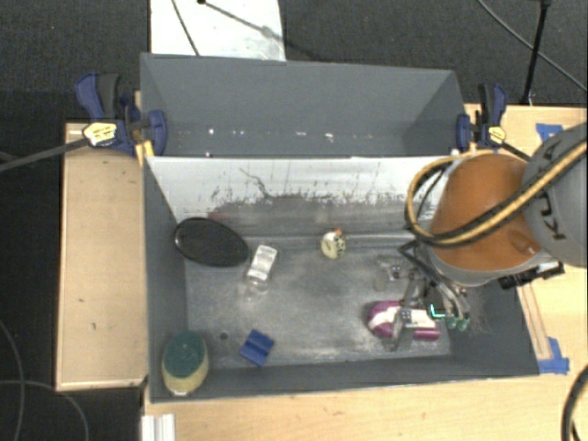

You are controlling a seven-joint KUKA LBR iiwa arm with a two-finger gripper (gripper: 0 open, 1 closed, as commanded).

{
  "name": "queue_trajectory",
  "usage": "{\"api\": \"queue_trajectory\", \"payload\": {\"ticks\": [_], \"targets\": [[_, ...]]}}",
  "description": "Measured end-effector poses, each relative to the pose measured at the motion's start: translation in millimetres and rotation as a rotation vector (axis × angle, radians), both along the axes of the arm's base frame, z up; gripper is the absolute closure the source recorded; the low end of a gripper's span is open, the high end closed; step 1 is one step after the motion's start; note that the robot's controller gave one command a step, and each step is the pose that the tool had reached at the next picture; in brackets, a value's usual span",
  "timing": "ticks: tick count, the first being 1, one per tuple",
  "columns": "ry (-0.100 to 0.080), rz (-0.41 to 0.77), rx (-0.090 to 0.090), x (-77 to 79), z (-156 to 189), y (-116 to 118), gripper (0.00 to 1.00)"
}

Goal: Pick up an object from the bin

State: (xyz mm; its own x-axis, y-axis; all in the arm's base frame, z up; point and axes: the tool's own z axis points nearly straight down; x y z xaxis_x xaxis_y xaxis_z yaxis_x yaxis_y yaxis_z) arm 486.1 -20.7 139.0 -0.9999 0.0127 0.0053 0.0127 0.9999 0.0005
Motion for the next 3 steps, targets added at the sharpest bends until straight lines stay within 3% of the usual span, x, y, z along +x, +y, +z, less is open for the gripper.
{"api": "queue_trajectory", "payload": {"ticks": [1,2,3], "targets": [[-0.004,0.242,0.0,12.6,-70,-52,0.0],[-0.005,0.244,0.0,13.1,-69,-51,1.0],[-0.009,0.808,0.001,0.3,-68,-22,1.0]]}}
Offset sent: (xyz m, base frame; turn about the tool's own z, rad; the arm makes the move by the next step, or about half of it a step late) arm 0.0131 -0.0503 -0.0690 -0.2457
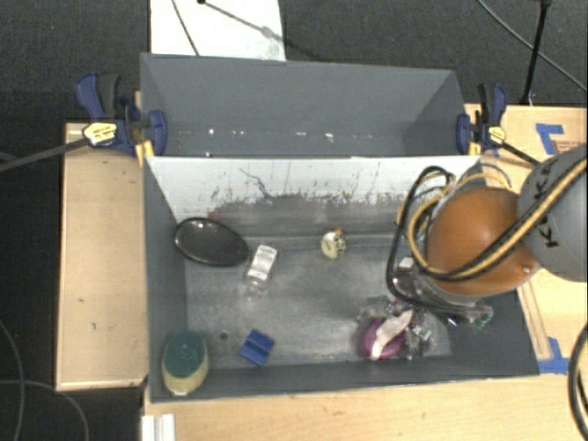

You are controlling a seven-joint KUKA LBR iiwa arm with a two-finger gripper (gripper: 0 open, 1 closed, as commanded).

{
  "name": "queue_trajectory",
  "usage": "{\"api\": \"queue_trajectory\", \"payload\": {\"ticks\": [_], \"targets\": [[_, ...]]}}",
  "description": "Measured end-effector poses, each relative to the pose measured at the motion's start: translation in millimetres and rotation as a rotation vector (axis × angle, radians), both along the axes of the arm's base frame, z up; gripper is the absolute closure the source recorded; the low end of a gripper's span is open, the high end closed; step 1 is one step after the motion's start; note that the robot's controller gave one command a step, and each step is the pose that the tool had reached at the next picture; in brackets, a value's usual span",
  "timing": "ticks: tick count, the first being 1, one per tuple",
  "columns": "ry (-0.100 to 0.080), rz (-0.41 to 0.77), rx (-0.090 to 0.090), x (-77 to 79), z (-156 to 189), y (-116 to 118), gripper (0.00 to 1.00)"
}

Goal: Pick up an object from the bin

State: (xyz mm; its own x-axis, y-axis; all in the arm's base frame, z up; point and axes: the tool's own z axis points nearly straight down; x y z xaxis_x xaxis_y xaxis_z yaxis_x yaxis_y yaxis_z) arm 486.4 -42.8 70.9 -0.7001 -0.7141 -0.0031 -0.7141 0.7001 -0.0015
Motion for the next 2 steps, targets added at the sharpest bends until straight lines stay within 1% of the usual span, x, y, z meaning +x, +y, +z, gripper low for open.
{"api": "queue_trajectory", "payload": {"ticks": [1,2], "targets": [[0.0,0.05,-0.001,-2.0,1,41,1.0],[-0.004,0.087,0.002,42.6,0,78,1.0]]}}
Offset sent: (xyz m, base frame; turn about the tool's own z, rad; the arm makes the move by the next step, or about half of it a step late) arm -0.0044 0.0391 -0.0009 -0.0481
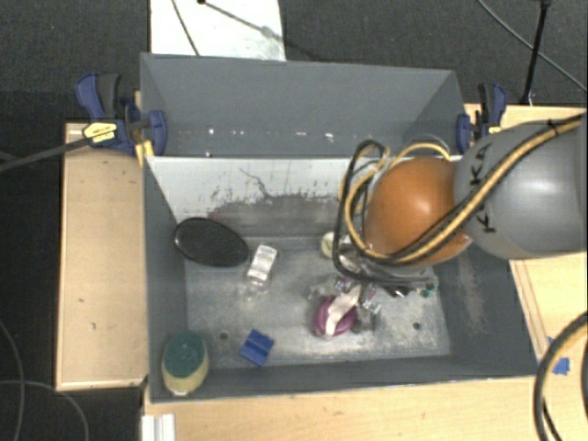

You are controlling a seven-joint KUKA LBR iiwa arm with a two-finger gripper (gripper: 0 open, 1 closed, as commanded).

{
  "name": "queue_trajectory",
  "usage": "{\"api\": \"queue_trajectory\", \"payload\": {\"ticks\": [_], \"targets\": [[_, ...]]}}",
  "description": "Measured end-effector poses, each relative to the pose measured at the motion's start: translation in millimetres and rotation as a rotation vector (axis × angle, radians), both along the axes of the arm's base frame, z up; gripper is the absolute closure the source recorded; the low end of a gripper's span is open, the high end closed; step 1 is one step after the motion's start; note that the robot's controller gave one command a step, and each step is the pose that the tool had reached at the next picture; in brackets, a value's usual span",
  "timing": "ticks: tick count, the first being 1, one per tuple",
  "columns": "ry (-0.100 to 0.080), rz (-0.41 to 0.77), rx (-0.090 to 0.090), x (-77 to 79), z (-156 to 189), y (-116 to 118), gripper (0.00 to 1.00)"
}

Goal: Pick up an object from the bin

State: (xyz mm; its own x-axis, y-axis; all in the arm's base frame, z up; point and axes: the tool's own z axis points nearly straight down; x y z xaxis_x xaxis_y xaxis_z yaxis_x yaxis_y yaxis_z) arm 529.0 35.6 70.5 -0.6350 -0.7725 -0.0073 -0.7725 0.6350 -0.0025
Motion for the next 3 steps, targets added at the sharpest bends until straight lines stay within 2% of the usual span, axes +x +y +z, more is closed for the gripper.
{"api": "queue_trajectory", "payload": {"ticks": [1,2,3], "targets": [[0.009,0.328,-0.004,-20.8,-1,14,1.0],[-0.003,0.335,-0.007,4.2,69,-13,1.0],[-0.001,0.336,-0.006,-20.3,155,-24,1.0]]}}
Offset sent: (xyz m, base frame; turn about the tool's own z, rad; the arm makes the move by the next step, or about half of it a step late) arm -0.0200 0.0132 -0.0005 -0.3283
